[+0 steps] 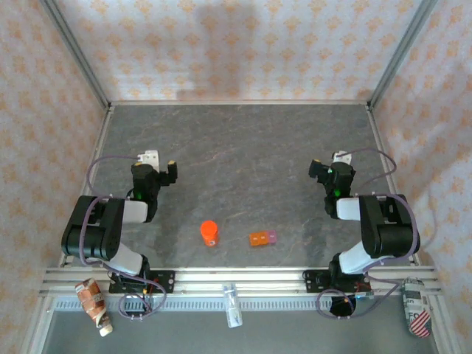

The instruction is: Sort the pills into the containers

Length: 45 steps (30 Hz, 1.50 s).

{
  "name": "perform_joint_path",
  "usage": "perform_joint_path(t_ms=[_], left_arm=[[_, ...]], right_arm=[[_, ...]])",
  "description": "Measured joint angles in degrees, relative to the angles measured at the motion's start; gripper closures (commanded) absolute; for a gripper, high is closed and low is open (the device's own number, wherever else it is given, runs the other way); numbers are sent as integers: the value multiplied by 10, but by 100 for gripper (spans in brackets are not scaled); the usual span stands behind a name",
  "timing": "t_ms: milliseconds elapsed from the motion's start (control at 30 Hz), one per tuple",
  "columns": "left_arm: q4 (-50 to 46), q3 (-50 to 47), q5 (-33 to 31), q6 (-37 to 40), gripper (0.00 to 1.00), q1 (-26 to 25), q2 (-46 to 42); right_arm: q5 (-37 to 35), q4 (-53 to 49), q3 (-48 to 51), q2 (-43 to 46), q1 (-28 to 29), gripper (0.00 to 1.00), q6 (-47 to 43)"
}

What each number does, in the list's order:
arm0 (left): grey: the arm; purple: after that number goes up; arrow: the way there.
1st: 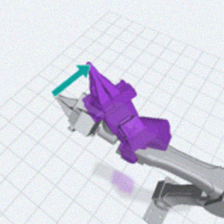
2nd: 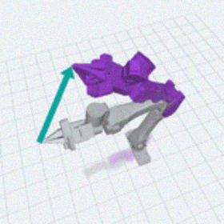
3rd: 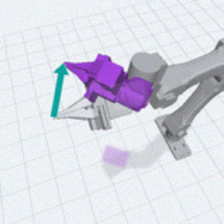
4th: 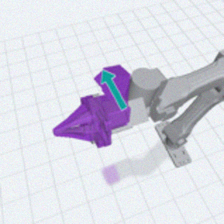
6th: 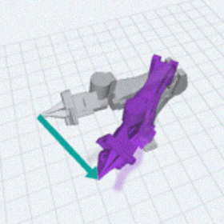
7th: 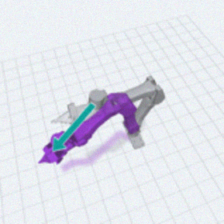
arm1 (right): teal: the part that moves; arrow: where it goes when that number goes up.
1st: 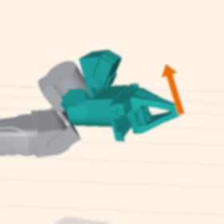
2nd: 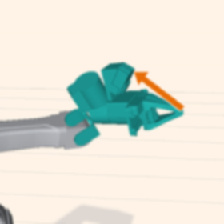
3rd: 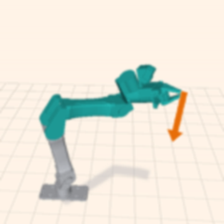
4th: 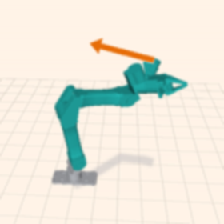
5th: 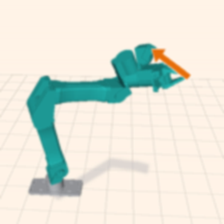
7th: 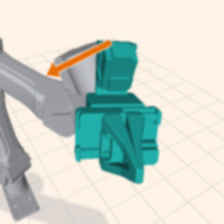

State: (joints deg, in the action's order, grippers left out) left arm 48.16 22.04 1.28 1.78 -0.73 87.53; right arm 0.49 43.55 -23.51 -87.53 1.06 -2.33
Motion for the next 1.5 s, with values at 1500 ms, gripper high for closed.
perform_joint_path(t_ms=[1500], left_arm=[[-74,-1,-22,-22,1,2,-146]], right_arm=[[-47,-141,-23,172,0,1,38]])
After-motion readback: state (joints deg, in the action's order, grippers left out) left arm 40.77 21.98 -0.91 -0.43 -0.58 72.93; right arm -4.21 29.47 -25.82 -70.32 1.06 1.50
